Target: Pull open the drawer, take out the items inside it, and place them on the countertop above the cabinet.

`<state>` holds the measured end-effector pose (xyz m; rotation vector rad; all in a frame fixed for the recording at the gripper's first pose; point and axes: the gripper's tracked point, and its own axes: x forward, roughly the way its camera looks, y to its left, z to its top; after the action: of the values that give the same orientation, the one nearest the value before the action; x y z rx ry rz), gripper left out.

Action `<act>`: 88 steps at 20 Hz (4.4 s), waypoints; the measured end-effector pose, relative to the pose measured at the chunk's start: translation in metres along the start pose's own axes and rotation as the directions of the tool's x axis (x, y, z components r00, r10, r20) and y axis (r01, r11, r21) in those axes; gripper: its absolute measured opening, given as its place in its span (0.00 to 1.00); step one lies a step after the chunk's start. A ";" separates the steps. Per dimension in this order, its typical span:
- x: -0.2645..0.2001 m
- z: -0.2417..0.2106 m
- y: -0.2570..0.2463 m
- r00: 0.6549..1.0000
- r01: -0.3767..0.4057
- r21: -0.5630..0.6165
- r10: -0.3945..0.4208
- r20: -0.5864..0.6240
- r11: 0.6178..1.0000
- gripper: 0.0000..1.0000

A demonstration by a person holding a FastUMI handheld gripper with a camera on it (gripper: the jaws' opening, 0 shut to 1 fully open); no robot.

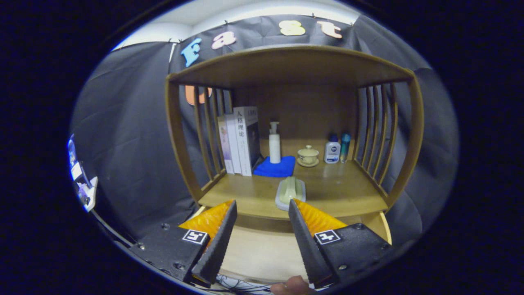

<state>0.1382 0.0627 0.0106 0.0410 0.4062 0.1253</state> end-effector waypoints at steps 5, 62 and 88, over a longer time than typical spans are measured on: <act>-0.043 -0.017 -0.001 0.991 0.013 -0.021 -0.010 0.132 1.000 1.00; 0.051 -0.212 -0.059 0.973 0.226 0.132 -0.230 0.020 0.965 0.98; 0.160 -0.182 -0.089 0.964 0.267 0.097 -0.266 -0.032 0.959 0.99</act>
<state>0.2222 -0.0021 -0.2247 0.0842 0.4326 -0.1615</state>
